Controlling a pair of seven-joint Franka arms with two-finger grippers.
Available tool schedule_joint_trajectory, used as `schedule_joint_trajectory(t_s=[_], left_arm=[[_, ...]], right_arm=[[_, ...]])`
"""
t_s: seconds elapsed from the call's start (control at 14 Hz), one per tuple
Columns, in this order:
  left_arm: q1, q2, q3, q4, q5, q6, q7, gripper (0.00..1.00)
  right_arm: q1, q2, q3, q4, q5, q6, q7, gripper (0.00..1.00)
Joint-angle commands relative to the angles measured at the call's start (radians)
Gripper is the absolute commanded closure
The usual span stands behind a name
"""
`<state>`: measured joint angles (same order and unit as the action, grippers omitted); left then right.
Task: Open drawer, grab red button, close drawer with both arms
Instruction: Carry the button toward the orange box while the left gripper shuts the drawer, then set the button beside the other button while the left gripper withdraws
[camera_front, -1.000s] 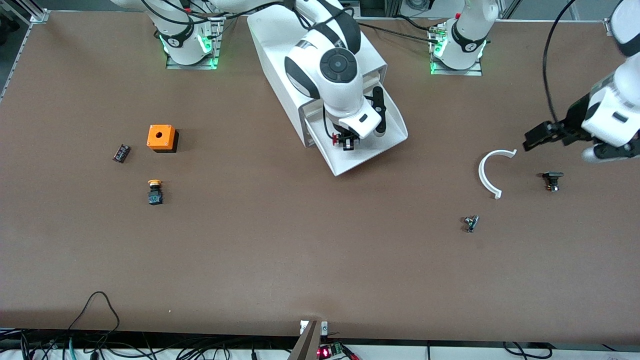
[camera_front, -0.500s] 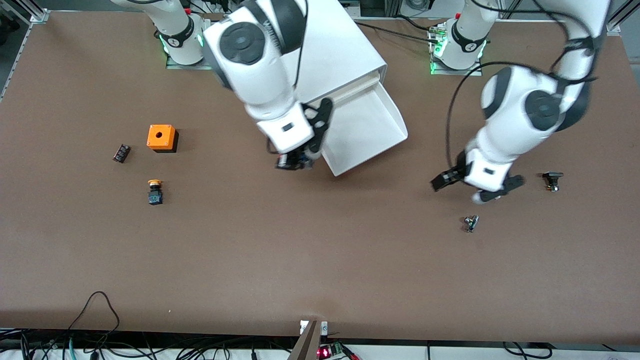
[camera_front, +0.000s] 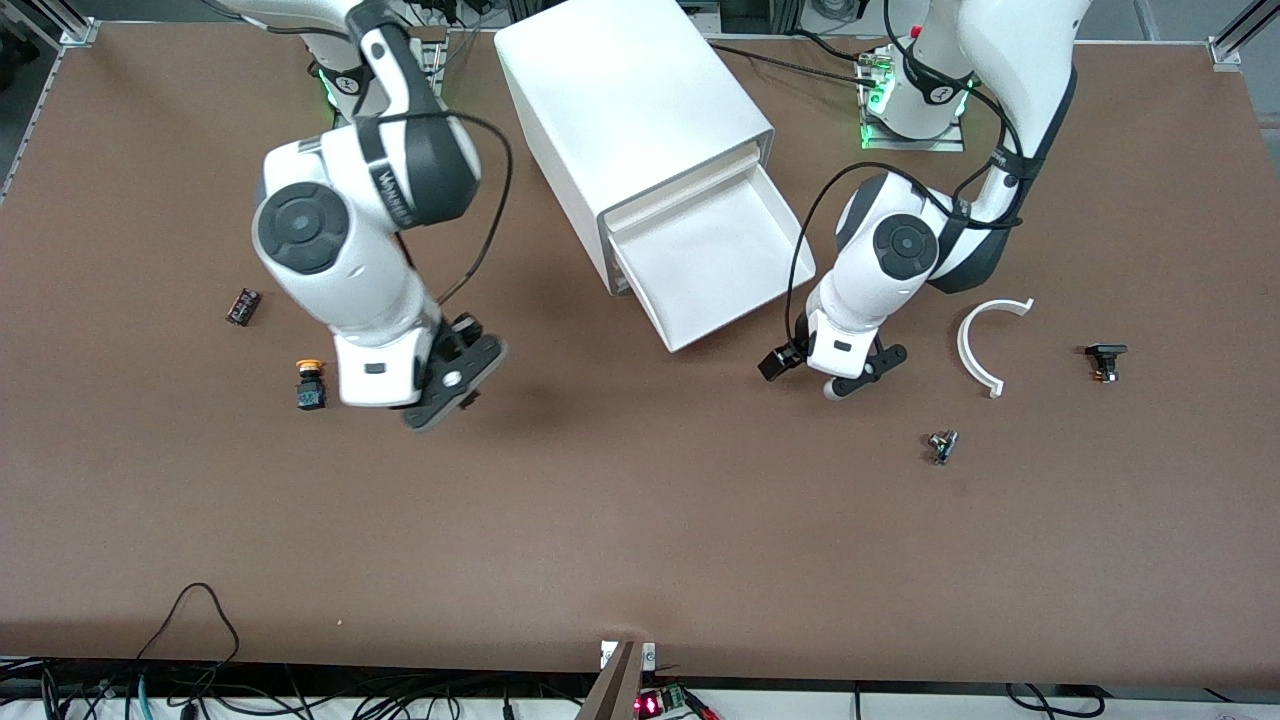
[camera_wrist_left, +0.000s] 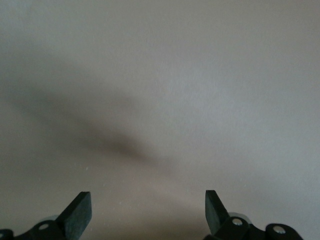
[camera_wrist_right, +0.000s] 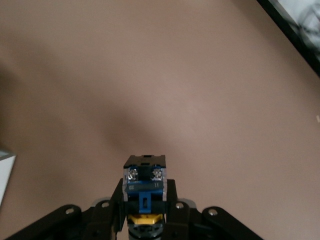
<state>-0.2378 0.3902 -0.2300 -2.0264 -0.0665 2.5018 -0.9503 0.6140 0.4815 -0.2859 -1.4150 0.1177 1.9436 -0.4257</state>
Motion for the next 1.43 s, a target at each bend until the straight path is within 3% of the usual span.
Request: schedule_joint_trajectory(t_s=[0.0,0.29,0.5,0.64,0.86,1.07,1.14,1.21,1.29,1.36], left_arm=[[0.002,-0.12,-0.086,-0.138,-0.013,-0.006,-0.01,0.0],[0.011,-0.18,-0.282,-0.23,-0.013,-0.035,-0.001,0.0],[0.011,-0.182,-0.383,-0.23,-0.013,-0.072,-0.001,0.0],[0.018,-0.182,-0.391,-0.229,-0.013,-0.072,-0.001,0.0],[0.142,-0.22,-0.376,-0.206,0.002,-0.054,0.005,0.0],[0.239,-0.298,-0.24,-0.143,0.011,-0.058,0.132,0.0],[0.245,-0.336,-0.204,-0.143,0.011,-0.079,0.247,0.0],[0.25,-0.376,-0.165,-0.14,0.011,-0.134,0.334,0.0],[0.25,-0.423,-0.12,-0.123,0.011,-0.202,0.4,0.0],[0.252,-0.454,-0.082,-0.089,0.011,-0.292,0.45,0.0]], right_arm=[[-0.074,-0.115,0.013,-0.221,-0.099,0.099,0.06,0.82],[-0.164,-0.184,0.014,-0.531,-0.136,0.432,0.074,0.82],[-0.184,-0.172,0.016,-0.59,-0.135,0.446,0.203,0.82],[-0.181,-0.146,0.023,-0.613,-0.135,0.469,0.286,0.82],[-0.183,-0.12,0.039,-0.711,-0.138,0.615,0.355,0.81],[-0.183,-0.078,0.039,-0.804,-0.133,0.791,0.358,0.8],[-0.183,-0.06,0.039,-0.817,-0.131,0.826,0.358,0.73],[-0.183,-0.055,0.039,-0.815,-0.13,0.825,0.37,0.54],[-0.183,-0.058,0.039,-0.812,-0.131,0.821,0.433,0.12],[-0.183,-0.075,0.04,-0.808,-0.133,0.79,0.479,0.0]])
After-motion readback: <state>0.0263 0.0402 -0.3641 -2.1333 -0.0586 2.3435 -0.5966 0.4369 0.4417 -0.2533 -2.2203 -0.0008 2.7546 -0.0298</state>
